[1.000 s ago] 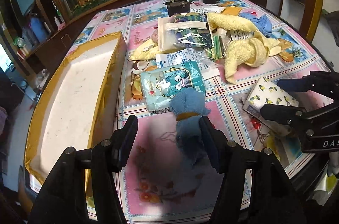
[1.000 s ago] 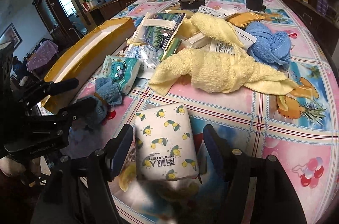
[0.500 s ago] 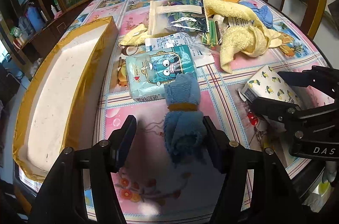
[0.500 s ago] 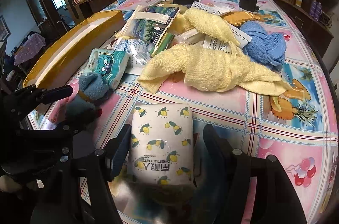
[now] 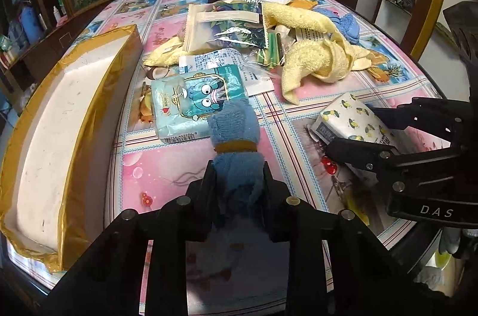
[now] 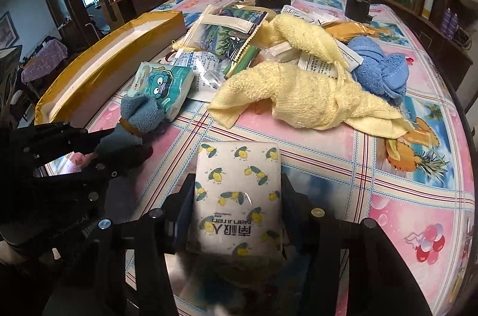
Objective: Organize soft objects
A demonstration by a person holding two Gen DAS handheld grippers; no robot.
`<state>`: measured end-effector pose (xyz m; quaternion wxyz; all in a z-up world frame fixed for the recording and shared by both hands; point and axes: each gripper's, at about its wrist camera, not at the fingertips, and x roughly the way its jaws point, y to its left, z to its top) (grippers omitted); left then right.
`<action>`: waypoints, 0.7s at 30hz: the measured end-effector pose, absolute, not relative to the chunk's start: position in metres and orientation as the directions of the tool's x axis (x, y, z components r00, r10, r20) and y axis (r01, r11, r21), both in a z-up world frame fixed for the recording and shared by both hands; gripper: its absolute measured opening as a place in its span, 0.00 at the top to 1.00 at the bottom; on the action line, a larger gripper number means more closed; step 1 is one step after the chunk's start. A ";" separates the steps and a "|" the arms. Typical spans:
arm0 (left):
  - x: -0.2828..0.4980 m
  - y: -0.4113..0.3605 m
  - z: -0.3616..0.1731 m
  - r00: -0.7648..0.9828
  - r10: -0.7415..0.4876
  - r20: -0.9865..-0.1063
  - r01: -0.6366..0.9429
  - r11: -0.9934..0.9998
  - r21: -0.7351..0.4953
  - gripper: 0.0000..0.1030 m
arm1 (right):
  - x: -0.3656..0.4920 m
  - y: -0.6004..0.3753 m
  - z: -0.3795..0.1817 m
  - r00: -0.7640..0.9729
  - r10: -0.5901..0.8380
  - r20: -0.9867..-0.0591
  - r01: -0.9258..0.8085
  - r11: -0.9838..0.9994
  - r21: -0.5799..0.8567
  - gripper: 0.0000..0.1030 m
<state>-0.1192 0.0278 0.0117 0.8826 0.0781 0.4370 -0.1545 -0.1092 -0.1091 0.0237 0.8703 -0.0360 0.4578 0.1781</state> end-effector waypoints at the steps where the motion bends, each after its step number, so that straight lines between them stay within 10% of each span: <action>1: -0.120 0.029 0.015 0.577 -0.206 -0.790 0.340 0.941 0.003 0.75 | -0.110 -0.109 0.025 0.519 0.283 -0.806 -0.342 0.934 0.108 0.50; 21: -0.074 0.164 0.100 0.770 -0.042 -0.637 0.079 0.996 0.030 0.75 | -0.051 -0.005 0.121 0.511 0.517 -0.687 -0.528 0.819 0.224 0.49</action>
